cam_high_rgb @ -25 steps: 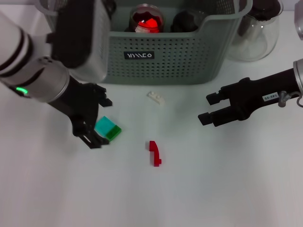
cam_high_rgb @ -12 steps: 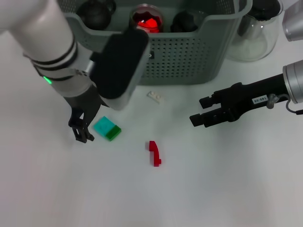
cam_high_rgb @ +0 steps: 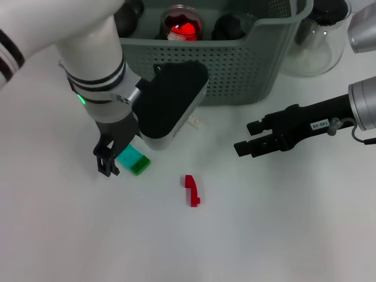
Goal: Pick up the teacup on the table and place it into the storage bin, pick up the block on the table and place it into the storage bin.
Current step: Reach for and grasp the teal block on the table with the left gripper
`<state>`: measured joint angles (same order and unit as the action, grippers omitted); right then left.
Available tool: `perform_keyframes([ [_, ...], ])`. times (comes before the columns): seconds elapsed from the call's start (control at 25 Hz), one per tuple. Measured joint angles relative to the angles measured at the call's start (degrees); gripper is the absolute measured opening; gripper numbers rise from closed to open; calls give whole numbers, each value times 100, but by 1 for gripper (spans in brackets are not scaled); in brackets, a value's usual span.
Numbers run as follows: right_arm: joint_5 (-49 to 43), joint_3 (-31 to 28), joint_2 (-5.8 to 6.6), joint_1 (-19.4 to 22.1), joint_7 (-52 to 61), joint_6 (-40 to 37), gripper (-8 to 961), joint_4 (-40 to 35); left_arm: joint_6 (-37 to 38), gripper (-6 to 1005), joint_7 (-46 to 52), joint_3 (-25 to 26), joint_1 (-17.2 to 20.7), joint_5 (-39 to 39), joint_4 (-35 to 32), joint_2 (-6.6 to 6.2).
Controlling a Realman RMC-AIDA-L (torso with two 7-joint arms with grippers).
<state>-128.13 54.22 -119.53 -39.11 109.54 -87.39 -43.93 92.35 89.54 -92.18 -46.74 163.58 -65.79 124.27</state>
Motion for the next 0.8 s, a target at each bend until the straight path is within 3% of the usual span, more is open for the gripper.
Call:
perform_keyframes([
  [0.8,7,-81,-25,-16,65,57,794,17,-456,868,-419,90,5,3,491,-6],
])
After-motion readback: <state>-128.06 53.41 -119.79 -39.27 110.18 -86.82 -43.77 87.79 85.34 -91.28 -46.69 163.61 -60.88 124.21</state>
